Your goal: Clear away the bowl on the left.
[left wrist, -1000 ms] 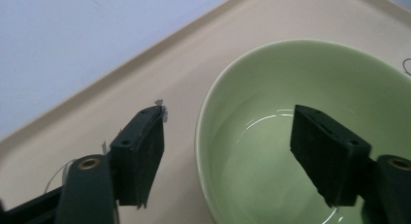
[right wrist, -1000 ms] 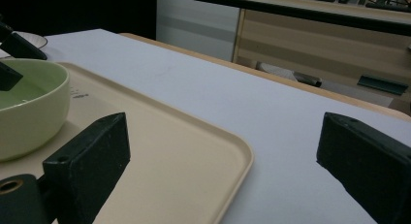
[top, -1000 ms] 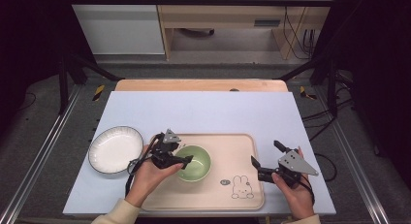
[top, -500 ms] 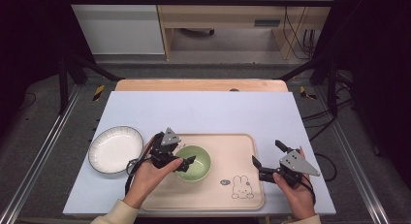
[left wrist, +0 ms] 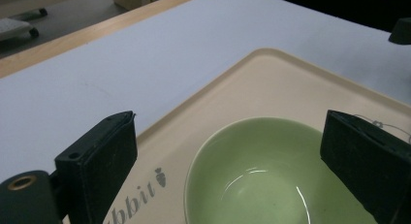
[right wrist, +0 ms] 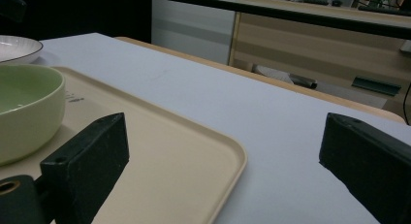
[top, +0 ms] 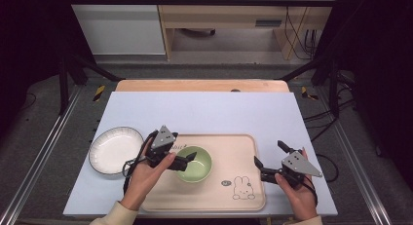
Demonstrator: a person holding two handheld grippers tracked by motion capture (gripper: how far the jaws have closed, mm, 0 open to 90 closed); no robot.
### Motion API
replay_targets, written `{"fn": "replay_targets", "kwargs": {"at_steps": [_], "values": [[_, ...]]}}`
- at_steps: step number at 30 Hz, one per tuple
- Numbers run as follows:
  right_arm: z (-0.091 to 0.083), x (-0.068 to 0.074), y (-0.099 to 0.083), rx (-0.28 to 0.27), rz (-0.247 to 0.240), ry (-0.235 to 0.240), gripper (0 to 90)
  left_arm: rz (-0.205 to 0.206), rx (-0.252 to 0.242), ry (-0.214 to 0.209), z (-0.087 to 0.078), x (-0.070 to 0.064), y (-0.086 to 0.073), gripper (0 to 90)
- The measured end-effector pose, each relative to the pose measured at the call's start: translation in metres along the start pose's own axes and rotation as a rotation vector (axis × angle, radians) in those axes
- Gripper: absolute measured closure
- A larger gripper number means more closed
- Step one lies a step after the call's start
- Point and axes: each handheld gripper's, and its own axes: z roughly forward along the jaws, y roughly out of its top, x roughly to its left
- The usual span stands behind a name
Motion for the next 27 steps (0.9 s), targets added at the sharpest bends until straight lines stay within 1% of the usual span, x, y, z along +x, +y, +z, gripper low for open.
{"fn": "replay_targets", "kwargs": {"at_steps": [1,2,7,8,11,14,17,20,25,26,27], "values": [[0.0,0.0,0.0,0.0,0.0,0.0,3.8,0.0,0.0,0.0,0.0,0.0,0.0,4.1],[0.0,0.0,0.0,0.001,-0.003,-0.007,3.2,0.004,-0.012,-0.003,-0.003,0.0,0.0,1.9],[-0.001,-0.001,0.0,-0.004,0.006,-0.016,3.0,0.001,-0.035,-0.002,-0.009,0.002,0.0,2.3],[-0.001,-0.002,0.0,-0.007,0.011,-0.017,3.0,-0.003,-0.048,0.001,-0.012,0.003,0.0,2.2],[-0.001,-0.002,0.0,-0.007,0.013,-0.019,3.0,-0.021,-0.063,0.011,-0.016,0.004,-0.001,2.6],[-0.001,-0.001,0.001,-0.008,0.011,-0.021,3.0,-0.028,-0.067,0.017,-0.019,0.006,-0.002,3.1],[-0.001,-0.001,0.0,-0.007,0.011,-0.021,3.0,-0.053,-0.076,0.043,-0.024,0.011,-0.004,3.7],[-0.002,-0.002,0.0,-0.005,0.015,-0.022,2.9,-0.062,-0.087,0.06,-0.029,0.015,-0.006,4.0],[-0.002,-0.003,0.0,-0.009,0.019,-0.028,2.8,-0.068,-0.108,0.053,-0.035,0.018,-0.009,4.0],[-0.002,-0.002,0.0,-0.01,0.018,-0.029,2.8,-0.112,-0.145,0.045,-0.039,0.021,-0.01,4.1],[-0.002,-0.002,0.0,-0.01,0.018,-0.029,2.8,-0.112,-0.145,0.045,-0.039,0.021,-0.01,4.5]]}}
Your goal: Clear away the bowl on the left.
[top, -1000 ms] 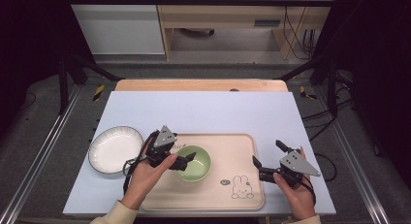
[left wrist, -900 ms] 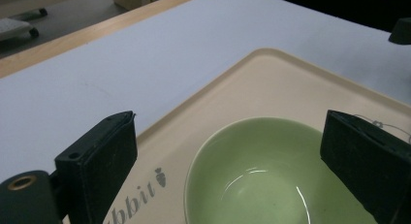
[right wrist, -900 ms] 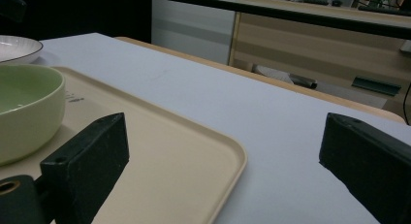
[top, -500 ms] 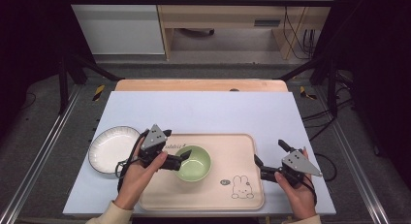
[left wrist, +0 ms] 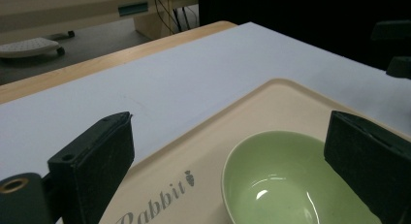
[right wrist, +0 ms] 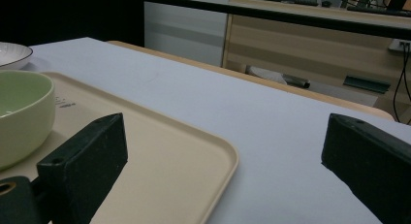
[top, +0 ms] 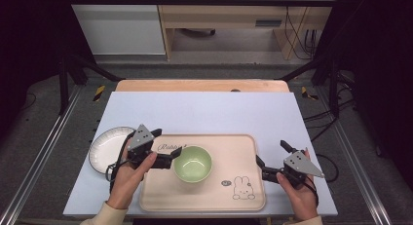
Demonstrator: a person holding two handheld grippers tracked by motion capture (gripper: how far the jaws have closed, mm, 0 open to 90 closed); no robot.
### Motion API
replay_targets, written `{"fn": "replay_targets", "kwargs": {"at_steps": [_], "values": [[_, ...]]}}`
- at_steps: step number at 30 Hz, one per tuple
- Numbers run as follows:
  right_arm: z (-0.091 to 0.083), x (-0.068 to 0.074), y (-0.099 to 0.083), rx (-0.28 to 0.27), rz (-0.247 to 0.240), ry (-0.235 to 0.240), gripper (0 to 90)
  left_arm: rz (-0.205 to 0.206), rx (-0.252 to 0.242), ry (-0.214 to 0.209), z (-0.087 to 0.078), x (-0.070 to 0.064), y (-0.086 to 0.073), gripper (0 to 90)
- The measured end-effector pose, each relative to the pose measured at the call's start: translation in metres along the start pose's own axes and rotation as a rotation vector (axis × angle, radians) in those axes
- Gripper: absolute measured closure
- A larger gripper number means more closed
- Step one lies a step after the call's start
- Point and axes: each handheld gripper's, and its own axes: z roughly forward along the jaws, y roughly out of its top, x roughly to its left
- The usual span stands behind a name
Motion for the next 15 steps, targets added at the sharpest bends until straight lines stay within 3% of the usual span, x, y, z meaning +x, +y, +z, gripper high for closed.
{"fn": "replay_targets", "kwargs": {"at_steps": [6,15], "values": [[0.0,0.001,0.0,-0.001,-0.002,-0.001,2.8,-0.028,-0.054,0.012,-0.015,0.013,-0.001,4.5],[-0.001,0.0,0.0,-0.002,-0.004,-0.002,2.9,0.014,-0.092,0.028,-0.032,0.024,-0.011,4.9]]}}
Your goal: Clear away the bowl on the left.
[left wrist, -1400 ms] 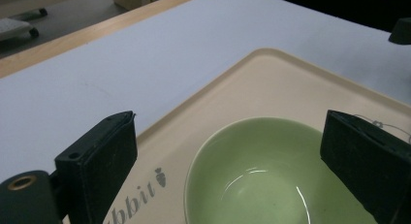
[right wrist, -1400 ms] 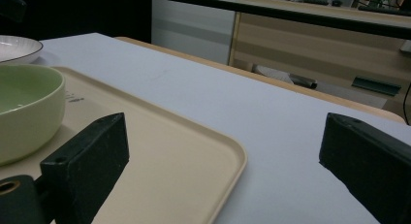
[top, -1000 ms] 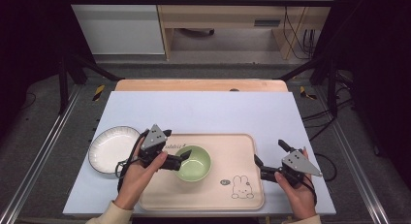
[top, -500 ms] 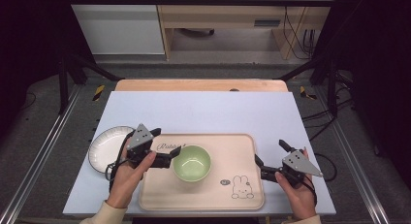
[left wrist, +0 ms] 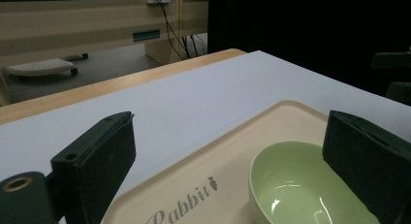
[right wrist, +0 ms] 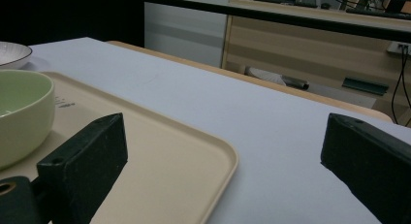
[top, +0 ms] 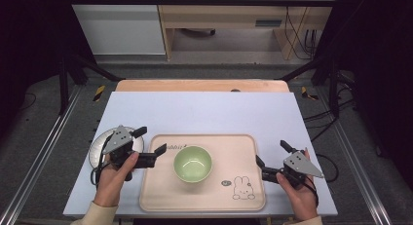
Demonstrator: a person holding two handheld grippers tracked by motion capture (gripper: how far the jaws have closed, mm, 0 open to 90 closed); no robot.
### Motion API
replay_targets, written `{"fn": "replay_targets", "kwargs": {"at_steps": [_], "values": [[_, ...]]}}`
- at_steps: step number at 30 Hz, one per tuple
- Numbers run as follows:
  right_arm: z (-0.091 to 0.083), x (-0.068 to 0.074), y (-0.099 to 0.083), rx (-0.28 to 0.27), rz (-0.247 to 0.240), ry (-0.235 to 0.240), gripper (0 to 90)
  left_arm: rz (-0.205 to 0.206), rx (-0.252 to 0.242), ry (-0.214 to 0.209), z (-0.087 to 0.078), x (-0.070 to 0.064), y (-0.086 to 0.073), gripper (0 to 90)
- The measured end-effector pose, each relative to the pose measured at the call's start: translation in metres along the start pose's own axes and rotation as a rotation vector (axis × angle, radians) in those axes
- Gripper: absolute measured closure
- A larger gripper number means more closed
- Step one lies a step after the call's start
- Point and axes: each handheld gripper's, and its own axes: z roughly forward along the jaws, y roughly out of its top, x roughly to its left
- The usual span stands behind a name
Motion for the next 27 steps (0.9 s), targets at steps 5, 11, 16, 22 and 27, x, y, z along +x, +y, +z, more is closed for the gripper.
{"fn": "replay_targets", "kwargs": {"at_steps": [5,11,16,22,27], "values": [[0.0,-0.001,0.0,-0.001,0.0,-0.001,2.9,0.003,-0.026,0.026,-0.011,0.01,-0.006,4.9],[0.0,-0.001,0.0,-0.001,-0.001,-0.001,2.9,0.002,-0.046,0.035,-0.019,0.017,-0.011,4.8],[-0.001,-0.001,0.0,-0.003,-0.001,-0.002,2.9,-0.007,-0.061,0.044,-0.027,0.021,-0.017,5.0],[0.0,-0.001,0.0,-0.003,-0.001,-0.002,2.9,-0.015,-0.078,0.071,-0.038,0.025,-0.026,5.2],[-0.001,-0.001,0.0,0.0,-0.002,-0.002,2.9,-0.013,-0.086,0.072,-0.042,0.025,-0.031,5.0]]}}
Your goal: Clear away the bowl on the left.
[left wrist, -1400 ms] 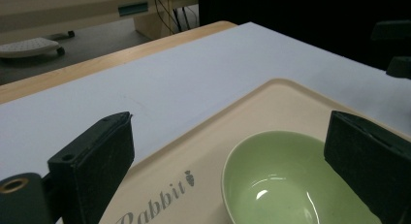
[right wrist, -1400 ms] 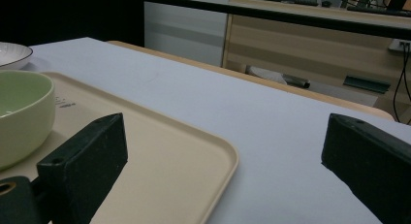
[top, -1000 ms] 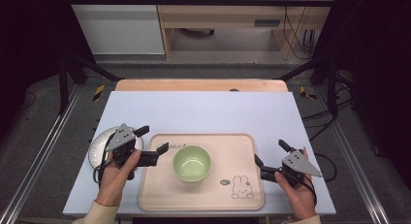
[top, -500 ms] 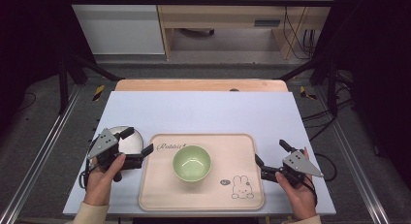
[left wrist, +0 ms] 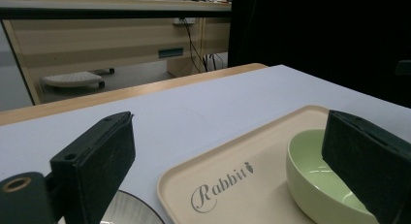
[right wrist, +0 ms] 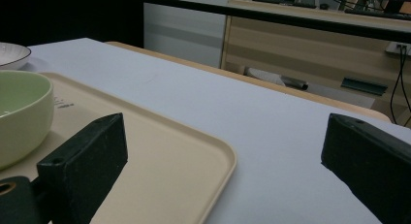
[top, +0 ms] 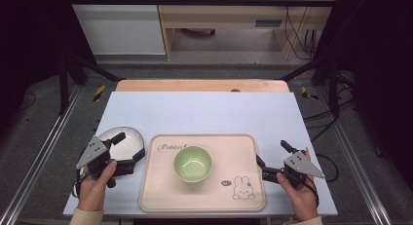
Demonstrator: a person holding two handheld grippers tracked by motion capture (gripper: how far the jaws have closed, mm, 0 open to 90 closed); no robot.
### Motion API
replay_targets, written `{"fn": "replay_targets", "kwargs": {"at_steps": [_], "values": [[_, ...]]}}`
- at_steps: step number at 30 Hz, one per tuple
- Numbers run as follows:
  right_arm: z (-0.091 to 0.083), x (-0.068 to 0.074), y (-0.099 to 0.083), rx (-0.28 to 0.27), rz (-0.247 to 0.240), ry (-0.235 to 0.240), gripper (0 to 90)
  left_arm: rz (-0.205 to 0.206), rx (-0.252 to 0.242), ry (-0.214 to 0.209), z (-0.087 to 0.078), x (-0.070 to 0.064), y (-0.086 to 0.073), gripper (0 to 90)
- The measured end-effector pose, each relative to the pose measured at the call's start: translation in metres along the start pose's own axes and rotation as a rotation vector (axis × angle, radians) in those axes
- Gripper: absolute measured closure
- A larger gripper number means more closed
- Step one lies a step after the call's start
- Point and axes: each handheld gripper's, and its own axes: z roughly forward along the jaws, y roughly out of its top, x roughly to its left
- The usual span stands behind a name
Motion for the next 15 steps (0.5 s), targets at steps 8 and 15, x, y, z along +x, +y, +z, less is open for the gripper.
{"fn": "replay_targets", "kwargs": {"at_steps": [8,15], "values": [[0.0,0.0,0.0,-0.001,-0.001,0.001,2.9,0.008,0.0,-0.001,-0.002,-0.004,-0.011,4.8],[0.0,0.001,0.0,0.0,-0.001,0.003,2.9,0.042,0.051,-0.007,-0.002,-0.014,-0.026,4.6]]}}
